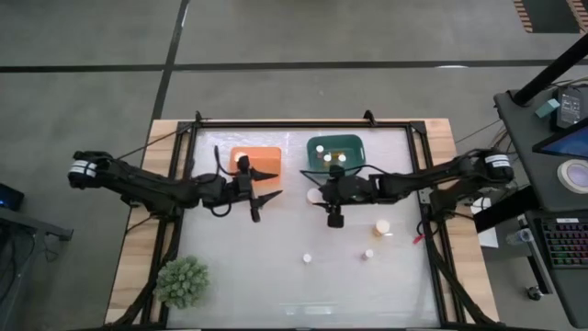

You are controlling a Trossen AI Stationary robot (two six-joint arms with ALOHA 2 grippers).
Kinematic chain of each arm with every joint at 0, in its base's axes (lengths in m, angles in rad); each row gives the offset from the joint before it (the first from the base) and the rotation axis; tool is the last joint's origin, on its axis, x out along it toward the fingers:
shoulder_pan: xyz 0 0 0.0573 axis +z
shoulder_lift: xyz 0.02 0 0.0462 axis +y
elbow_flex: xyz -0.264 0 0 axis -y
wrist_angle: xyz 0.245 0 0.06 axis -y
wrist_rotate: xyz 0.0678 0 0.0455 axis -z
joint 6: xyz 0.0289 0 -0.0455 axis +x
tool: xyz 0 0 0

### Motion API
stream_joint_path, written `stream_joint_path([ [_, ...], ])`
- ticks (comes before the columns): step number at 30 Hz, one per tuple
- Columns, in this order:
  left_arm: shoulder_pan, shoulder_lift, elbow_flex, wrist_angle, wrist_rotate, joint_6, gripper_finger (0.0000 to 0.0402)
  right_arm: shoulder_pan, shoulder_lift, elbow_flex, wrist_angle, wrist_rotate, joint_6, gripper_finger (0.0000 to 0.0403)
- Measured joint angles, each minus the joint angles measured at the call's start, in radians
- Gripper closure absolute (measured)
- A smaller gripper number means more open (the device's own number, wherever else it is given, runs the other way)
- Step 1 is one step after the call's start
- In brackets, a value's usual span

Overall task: Pick and place medicine bottles into bin by pill shape (circle, oval)
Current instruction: Put the top large orange pill bottle into the orange bin

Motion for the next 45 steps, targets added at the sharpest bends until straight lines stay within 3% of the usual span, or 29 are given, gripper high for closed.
stream_joint_path([
  [15,-0.009,0.207,0.052,0.1,0.063,-0.028,0.0191,-0.039,0.125,0.124,0.002,-0.054,0.018,0.0245],
  [28,-0.008,0.285,0.095,0.1,0.029,-0.026,0.0113,-0.059,0.121,0.136,-0.005,-0.053,0.017,0.0245],
  [39,0.006,0.303,0.094,0.101,0.003,-0.069,0.0111,-0.059,0.121,0.14,-0.022,-0.053,0.025,0.0245],
  [45,0.011,0.388,0.101,0.189,0.004,-0.077,0.0111,-0.059,0.121,0.14,-0.022,-0.053,0.025,0.0245],
])
